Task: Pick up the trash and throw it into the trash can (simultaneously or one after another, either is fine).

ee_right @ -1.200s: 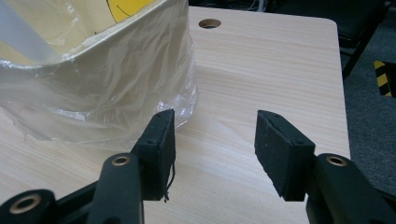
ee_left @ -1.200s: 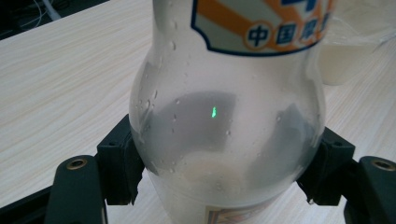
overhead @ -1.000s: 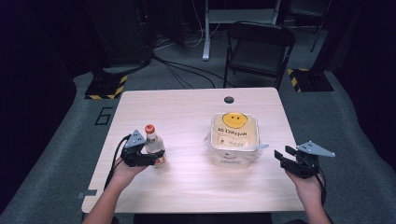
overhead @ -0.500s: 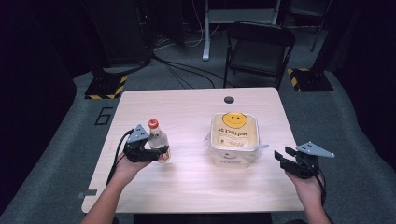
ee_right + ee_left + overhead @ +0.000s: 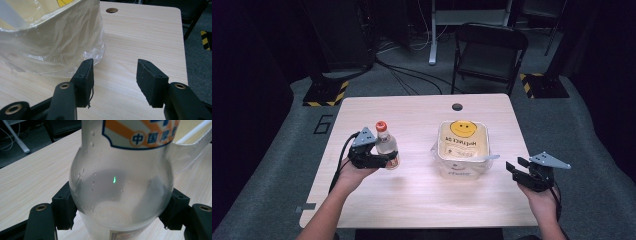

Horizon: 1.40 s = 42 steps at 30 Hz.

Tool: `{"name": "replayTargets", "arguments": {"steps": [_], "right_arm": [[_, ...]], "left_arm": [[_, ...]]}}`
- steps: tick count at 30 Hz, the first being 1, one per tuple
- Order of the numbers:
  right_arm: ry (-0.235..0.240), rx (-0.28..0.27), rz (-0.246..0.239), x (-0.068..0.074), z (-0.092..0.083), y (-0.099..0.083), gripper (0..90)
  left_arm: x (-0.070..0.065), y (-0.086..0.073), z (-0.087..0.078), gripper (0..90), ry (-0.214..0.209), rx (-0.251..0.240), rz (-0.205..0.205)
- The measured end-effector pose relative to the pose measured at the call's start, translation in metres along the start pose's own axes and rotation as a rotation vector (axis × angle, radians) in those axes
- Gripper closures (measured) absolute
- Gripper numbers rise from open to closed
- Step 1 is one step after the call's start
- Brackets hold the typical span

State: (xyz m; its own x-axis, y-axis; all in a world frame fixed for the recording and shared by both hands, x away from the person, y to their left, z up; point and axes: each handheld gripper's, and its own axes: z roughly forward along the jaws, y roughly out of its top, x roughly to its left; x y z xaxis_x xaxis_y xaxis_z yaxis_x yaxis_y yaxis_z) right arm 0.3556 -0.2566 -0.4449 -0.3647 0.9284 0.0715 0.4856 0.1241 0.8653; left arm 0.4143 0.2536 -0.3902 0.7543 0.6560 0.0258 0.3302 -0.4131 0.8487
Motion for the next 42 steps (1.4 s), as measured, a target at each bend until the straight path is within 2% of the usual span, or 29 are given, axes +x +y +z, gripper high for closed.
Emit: {"name": "replayTargets", "arguments": {"steps": [29, 33, 42], "right_arm": [[0.006, -0.032, -0.013, -0.005, -0.011, 0.015, 48.7], [0.014, -0.045, -0.012, -0.005, -0.013, 0.020, 49.3], [0.041, -0.054, -0.046, -0.004, -0.017, 0.035, 49.6]], "left_arm": [[-0.020, 0.065, 0.016, 28.0, -0.078, -0.019, 0.078], [-0.023, 0.072, 0.020, 28.0, -0.090, -0.022, 0.075], [-0.023, 0.083, 0.028, 28.0, -0.105, -0.033, 0.076]]}}
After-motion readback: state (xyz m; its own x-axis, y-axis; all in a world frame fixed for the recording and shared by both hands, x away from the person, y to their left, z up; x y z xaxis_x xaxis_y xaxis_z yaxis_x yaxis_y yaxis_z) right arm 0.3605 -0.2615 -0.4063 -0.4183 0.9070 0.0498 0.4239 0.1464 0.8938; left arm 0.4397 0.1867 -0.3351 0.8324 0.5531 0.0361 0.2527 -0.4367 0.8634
